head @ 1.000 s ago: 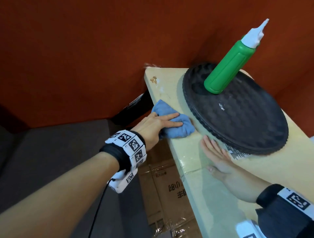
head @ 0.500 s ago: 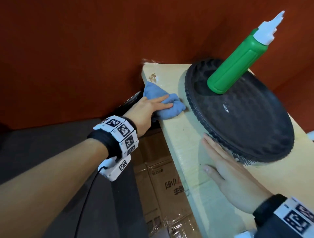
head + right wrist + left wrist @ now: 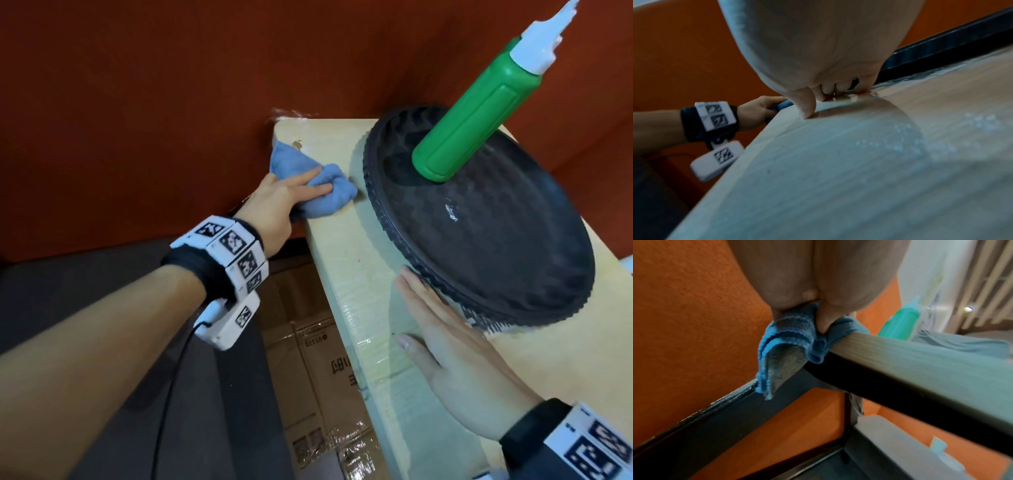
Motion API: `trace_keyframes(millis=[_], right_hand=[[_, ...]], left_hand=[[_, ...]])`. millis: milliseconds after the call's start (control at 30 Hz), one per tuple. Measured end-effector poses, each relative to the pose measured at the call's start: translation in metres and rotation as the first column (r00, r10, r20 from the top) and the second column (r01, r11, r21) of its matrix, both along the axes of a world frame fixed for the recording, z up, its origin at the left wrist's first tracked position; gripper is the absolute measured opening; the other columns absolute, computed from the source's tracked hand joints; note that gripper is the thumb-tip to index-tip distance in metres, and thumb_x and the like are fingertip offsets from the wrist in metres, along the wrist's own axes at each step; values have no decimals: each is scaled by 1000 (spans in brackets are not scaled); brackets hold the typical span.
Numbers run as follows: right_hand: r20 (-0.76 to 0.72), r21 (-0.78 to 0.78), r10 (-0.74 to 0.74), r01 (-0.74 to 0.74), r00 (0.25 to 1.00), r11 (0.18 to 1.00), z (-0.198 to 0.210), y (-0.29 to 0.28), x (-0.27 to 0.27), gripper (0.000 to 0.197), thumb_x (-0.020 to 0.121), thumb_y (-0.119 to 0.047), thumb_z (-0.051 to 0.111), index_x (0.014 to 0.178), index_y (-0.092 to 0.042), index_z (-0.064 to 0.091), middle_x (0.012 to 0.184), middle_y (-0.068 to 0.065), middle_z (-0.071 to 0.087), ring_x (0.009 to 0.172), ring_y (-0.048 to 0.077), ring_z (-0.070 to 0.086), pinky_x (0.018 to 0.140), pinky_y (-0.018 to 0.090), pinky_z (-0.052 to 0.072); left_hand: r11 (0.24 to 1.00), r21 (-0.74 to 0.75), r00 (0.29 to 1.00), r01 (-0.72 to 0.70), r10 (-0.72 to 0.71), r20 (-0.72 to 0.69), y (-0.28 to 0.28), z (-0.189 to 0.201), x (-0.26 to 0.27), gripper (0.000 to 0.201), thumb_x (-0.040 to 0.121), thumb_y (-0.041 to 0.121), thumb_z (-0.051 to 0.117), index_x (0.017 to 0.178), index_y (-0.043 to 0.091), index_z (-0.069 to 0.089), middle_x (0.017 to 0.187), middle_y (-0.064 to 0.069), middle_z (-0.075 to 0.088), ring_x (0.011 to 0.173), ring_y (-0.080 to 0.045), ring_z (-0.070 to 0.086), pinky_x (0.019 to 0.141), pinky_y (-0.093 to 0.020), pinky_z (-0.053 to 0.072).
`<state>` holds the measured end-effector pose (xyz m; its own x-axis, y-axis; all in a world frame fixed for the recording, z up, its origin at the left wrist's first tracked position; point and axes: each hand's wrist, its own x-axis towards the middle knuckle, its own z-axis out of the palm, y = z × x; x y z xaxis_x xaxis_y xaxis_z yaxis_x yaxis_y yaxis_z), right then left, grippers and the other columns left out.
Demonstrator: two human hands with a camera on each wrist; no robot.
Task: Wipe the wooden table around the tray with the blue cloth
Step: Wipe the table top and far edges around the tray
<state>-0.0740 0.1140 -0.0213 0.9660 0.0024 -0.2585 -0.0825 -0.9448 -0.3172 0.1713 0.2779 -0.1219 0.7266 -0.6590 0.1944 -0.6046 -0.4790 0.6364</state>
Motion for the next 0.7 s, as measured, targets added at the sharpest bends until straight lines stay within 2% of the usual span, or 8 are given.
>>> trace_keyframes(millis=[67, 133, 267, 367, 467, 533, 600, 700], right_hand=[[-111, -5, -46, 45, 993, 999, -1, -5, 4, 68, 100, -36, 37, 148, -40, -12, 148, -35, -23, 138, -13, -15, 118, 21, 3], [-113, -24, -22, 19, 993, 1000, 1, -10, 12, 68, 100, -33, 40, 151, -35, -6, 150, -34, -19, 138, -14, -13, 118, 21, 4], [-89, 31, 20, -17, 996, 999, -9, -11, 18, 68, 101, -30, 40, 151, -33, -6, 152, -31, -18, 138, -15, -14, 120, 27, 6], [-94, 67, 9, -2, 996, 998, -9, -11, 19, 68, 101, -28, 41, 151, -33, -4, 153, -30, -16, 137, -16, -14, 119, 21, 2], [-90, 74, 0, 7, 996, 997, -10, -11, 21, 68, 100, -25, 45, 153, -30, 2, 155, -26, -11, 139, -15, -10, 114, 13, -2], [-95, 82, -5, 13, 995, 997, -10, -12, 21, 68, 100, -24, 45, 153, -29, 3, 156, -25, -11, 139, -14, -10, 113, 12, -3], [-93, 86, 4, 5, 996, 996, -10, -11, 20, 68, 100, -23, 45, 153, -28, 2, 156, -24, -12, 139, -13, -12, 113, 12, -5], [-94, 87, 7, 1, 996, 996, -11, -10, 20, 68, 101, -22, 43, 152, -28, 0, 155, -24, -14, 138, -14, -15, 111, 9, -10]], left_hand=[[998, 19, 997, 68, -67, -23, 5, 15, -1, 84, 73, -22, 43, 136, 33, 49, 153, 10, 33, 139, -21, 35, 117, -42, 25], [995, 29, 996, 92, -91, -25, 9, 26, 12, 85, 69, -26, 39, 132, 29, 55, 151, 7, 36, 141, -16, 31, 118, -30, 21], [998, 48, 999, -27, 29, -29, 4, 31, 29, 86, 70, -25, 37, 133, 30, 54, 152, 8, 34, 142, -16, 30, 114, -23, 22], [997, 56, 998, -59, 59, -3, -1, 28, 16, 84, 72, -26, 34, 135, 27, 53, 153, 6, 33, 141, -18, 30, 113, -21, 22], [994, 109, 1000, -22, 24, -11, 4, 38, 16, 81, 76, -25, 33, 136, 26, 51, 153, 8, 30, 140, -12, 28, 104, -9, 17], [989, 141, 999, -42, 45, -16, 5, 43, 23, 80, 79, -24, 33, 135, 30, 52, 153, 11, 29, 140, -12, 29, 102, -10, 18], [988, 120, 996, -92, 92, 2, 0, 47, 18, 77, 80, -22, 37, 135, 30, 51, 153, 8, 33, 139, -18, 33, 105, -16, 21], [994, 73, 996, -83, 80, 37, -4, 44, -12, 69, 84, -19, 43, 137, 24, 49, 148, -1, 42, 132, -27, 43, 107, -38, 32]])
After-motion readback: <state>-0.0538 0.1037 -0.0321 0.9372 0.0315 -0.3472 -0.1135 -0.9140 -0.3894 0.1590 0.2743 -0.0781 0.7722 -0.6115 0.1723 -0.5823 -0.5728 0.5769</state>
